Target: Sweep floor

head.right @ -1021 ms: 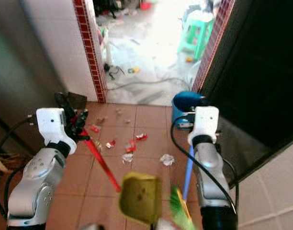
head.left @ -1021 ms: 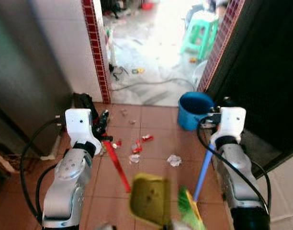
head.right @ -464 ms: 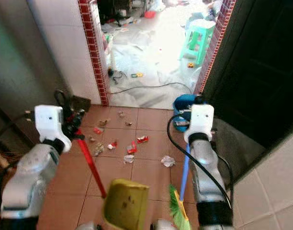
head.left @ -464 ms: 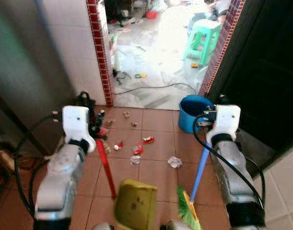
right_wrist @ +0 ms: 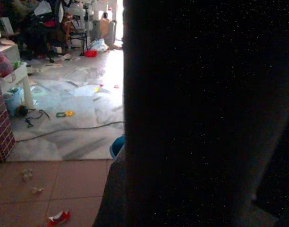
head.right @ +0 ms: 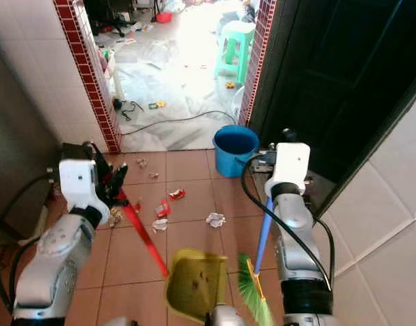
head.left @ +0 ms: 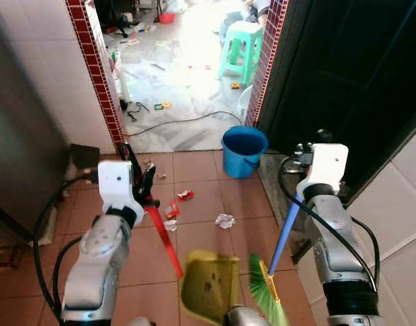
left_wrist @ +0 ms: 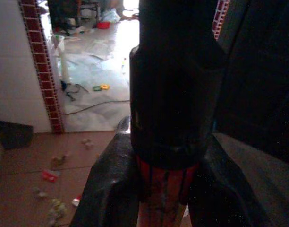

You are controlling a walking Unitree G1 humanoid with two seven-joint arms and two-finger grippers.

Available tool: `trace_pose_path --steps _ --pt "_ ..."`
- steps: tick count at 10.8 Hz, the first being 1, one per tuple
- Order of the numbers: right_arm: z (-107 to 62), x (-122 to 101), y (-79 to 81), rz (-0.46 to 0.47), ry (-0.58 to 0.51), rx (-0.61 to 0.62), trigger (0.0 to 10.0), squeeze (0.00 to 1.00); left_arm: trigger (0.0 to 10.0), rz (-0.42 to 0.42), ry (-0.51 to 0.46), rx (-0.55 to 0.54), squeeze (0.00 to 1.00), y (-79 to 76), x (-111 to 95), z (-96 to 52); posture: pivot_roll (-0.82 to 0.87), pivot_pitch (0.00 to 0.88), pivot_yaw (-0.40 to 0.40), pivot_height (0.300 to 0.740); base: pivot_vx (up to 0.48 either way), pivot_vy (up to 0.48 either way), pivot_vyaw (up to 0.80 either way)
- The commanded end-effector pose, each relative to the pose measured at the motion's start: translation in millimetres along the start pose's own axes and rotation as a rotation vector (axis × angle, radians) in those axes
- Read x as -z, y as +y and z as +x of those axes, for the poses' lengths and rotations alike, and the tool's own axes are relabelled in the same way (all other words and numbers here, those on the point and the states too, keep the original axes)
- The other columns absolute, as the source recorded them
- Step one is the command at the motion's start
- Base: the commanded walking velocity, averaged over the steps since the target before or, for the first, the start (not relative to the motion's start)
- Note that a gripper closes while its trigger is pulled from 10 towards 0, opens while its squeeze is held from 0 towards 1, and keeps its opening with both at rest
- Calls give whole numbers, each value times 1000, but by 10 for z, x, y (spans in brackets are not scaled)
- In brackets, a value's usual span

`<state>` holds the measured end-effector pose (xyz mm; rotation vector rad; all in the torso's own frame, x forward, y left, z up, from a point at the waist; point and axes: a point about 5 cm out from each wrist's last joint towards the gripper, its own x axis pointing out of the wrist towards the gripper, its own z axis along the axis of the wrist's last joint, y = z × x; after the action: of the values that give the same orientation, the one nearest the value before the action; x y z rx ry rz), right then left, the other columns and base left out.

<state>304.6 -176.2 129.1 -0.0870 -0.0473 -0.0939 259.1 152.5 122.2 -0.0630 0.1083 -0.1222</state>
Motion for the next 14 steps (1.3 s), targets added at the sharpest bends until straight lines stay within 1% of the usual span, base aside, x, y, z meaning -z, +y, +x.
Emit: trace_pose_path --steps 1,2,3,4,5,7,9,11,13,14 --pt "39 -101 43 -21 -30 20 10000 0 10000 70 -23 3 0 80 -53 10 -65 34 -45 740 0 0 0" --pt "30 -166 164 11 -45 -18 10000 0 10000 79 -20 14 0 115 -69 26 -79 44 -29 740 0 0 0" --pt "-5 -183 223 26 -58 -32 10000 0 10000 73 -11 17 0 109 -52 31 -64 43 -12 740 0 0 0" --pt "-22 -170 242 63 -53 -29 10000 0 10000 65 -3 15 0 82 -27 36 -61 39 -3 740 0 0 0" --pt "-36 -162 225 41 -60 -25 10000 0 10000 36 1 22 0 54 3 21 -66 36 6 740 0 0 0" --pt "-36 -111 82 24 -47 15 10000 0 10000 26 -14 33 0 25 10 27 -70 32 9 740 287 0 -800" --pt "-13 -122 23 6 -50 22 10000 0 10000 31 -27 35 0 42 -31 59 -70 32 7 740 399 0 0" --pt "-9 -112 13 0 -53 20 10000 0 10000 28 -42 25 0 67 -64 74 -63 28 3 740 396 0 0" --pt "0 -144 14 -18 -76 16 10000 0 10000 28 -50 26 0 66 -87 78 -61 31 5 740 345 334 0" --pt "7 -210 27 -47 -114 -1 10000 0 10000 27 -57 27 0 61 -112 76 -60 46 9 740 352 326 0"
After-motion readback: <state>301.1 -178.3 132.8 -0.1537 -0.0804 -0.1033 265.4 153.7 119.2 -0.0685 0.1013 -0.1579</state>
